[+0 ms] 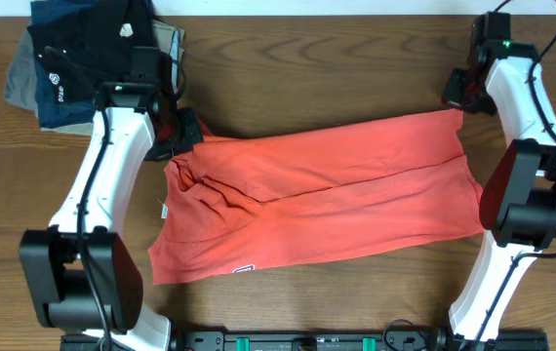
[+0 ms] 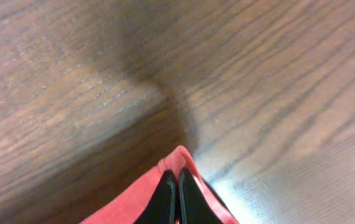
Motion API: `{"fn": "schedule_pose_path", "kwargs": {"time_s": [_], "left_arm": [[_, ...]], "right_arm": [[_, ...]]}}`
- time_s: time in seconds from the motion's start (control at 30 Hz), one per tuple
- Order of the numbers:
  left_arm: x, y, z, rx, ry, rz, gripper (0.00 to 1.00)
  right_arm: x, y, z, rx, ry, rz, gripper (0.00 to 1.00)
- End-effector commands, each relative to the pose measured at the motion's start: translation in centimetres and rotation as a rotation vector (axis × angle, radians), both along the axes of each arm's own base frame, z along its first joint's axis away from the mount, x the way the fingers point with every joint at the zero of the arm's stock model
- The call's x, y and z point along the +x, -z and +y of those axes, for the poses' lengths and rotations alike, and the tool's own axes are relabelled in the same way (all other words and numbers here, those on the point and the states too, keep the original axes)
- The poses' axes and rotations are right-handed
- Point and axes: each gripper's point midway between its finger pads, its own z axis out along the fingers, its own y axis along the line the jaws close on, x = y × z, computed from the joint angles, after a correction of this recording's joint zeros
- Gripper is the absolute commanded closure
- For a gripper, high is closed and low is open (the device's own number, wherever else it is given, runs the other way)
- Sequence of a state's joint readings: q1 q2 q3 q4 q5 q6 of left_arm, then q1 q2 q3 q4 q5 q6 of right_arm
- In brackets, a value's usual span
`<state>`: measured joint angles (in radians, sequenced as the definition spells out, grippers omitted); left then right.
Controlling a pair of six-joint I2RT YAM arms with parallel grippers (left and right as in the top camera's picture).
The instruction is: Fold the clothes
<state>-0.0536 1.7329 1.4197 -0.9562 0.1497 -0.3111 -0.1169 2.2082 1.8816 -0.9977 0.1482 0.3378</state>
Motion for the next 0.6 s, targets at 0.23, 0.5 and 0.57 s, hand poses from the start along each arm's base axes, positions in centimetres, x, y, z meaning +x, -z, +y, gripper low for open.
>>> {"fn": "schedule_pose_path", "kwargs": {"time_s": [0.23,0.5,0.57], "left_arm": [[-5.6,0.3,-0.6,-0.045,-0.038,0.232,0.94],[-8.3,0.1,-0.4,-0.036,-0.041,0.342,0.94],[-8.5,0.1,-0.4,-0.036,-0.041,0.354,0.94]], "right_arm": [[-3.4,-4.0,-1.5,0.011,0.118,0.118,0.99],[-7.7,-6.0,-1.7,0.074,0.2,0.248,0.99],[-8.6,-6.0,-1.4,0.09,0.201,0.286,0.99]]}}
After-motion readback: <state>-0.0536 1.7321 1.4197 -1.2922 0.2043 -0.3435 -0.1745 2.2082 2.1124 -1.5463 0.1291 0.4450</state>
